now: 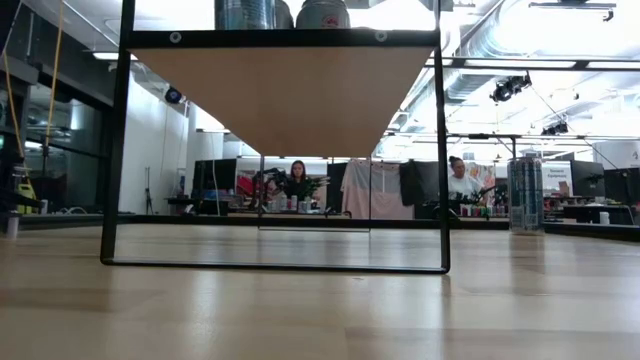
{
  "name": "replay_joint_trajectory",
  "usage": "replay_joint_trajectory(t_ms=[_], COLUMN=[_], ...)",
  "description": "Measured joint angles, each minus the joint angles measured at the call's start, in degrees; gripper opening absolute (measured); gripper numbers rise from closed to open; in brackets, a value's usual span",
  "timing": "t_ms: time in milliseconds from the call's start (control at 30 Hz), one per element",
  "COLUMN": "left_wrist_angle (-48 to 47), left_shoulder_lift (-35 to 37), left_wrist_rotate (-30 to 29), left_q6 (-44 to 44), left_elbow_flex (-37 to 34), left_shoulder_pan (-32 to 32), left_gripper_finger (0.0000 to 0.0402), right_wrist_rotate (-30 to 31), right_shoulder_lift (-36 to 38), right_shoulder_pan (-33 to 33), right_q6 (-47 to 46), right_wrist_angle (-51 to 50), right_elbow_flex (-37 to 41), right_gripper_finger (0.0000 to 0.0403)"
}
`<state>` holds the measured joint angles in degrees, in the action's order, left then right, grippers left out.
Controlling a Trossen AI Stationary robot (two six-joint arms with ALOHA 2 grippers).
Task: Place canned beverage on shelf
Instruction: Put the top left blue soda can on the shelf
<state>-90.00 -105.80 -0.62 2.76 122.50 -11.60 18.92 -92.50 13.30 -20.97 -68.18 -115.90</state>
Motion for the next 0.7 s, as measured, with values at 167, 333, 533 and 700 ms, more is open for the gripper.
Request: replay_joint_trajectory(t_ms=[167,333,533,700], left_wrist_angle=[0.0,0.0,-0.02,-0.02], left_shoulder_lift=[0.0,0.0,0.0,0.0], left_wrist_rotate=[-0.51,-0.5,-0.5,-0.5], left_q6=[0.07,2.99,1.64,2.22], left_elbow_flex=[0.0,0.0,0.02,0.02], left_shoulder_pan=[0.0,-0.04,0.07,0.09], left_gripper_finger=[0.0195,0.0195,0.0196,0.0198], right_wrist_rotate=[0.0,0.0,0.0,0.0], right_shoulder_lift=[-0.01,0.0,-0.01,0.0], right_shoulder_pan=[0.0,0.0,0.0,0.0], right_q6=[-0.02,-0.02,-0.02,-0.02], right_wrist_angle=[0.0,0.0,0.04,0.04], right_elbow_flex=[0.0,0.02,0.02,0.02], right_gripper_finger=[0.0298,0.0298,0.0298,0.0298])
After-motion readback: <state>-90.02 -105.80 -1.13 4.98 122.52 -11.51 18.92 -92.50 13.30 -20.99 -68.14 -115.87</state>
